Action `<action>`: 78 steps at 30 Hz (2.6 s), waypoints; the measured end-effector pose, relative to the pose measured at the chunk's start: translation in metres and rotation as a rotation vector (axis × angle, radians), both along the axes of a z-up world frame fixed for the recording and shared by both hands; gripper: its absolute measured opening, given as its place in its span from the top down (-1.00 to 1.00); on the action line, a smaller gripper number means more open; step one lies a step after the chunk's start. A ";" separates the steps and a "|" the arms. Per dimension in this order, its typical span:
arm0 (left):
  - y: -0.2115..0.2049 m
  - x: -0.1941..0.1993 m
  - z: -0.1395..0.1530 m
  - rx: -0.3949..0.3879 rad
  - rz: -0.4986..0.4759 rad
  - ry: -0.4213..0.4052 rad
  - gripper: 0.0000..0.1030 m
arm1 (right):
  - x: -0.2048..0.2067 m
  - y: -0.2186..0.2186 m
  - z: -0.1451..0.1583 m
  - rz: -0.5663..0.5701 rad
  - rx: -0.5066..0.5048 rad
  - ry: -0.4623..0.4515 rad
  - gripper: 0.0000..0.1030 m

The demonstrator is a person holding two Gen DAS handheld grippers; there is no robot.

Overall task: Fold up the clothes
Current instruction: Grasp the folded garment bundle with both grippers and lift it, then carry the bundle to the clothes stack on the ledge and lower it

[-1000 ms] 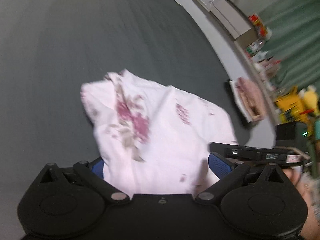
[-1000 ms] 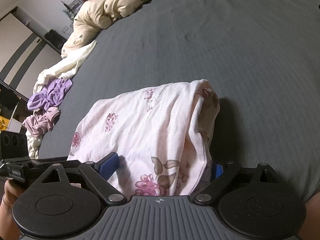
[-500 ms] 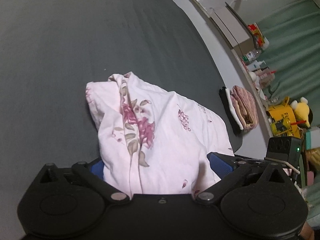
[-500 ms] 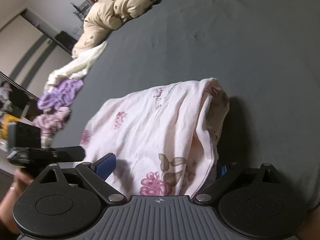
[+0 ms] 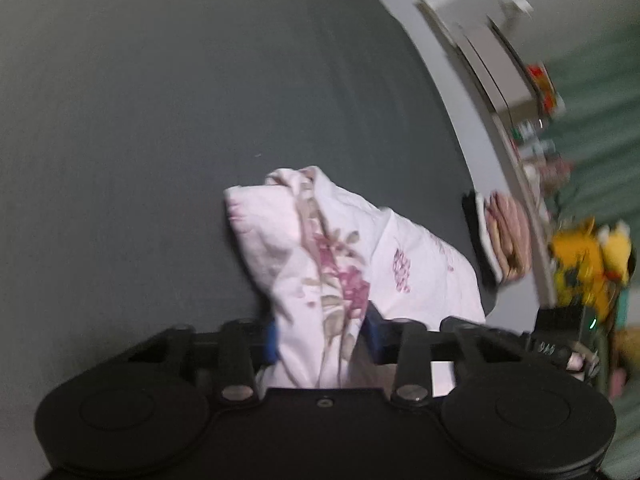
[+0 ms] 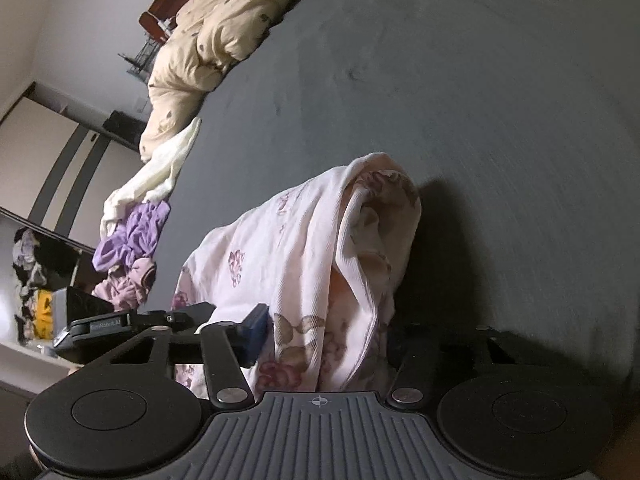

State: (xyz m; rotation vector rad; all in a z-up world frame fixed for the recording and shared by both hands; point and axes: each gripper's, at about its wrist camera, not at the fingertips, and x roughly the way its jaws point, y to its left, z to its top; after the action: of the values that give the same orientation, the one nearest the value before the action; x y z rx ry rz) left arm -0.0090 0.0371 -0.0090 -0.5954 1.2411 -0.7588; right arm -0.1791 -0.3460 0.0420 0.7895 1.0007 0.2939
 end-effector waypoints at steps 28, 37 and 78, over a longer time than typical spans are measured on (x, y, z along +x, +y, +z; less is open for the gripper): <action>-0.368 0.049 0.211 -0.020 -0.593 -0.640 0.66 | -0.093 -0.187 0.146 -0.843 -0.340 -0.359 0.32; -0.534 0.061 0.201 0.004 -0.715 -0.652 0.66 | -0.090 -0.271 0.112 -1.081 -0.304 -0.297 0.31; -0.580 0.066 0.178 -0.110 -0.919 -0.712 -0.56 | -0.069 -0.275 0.108 -0.637 -0.796 -0.313 -0.35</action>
State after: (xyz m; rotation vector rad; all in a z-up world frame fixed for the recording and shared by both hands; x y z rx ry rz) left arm 0.0573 -0.5426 0.1686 0.2228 0.7539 -1.6369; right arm -0.2484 -0.6209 0.1500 0.2785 0.4556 -0.5009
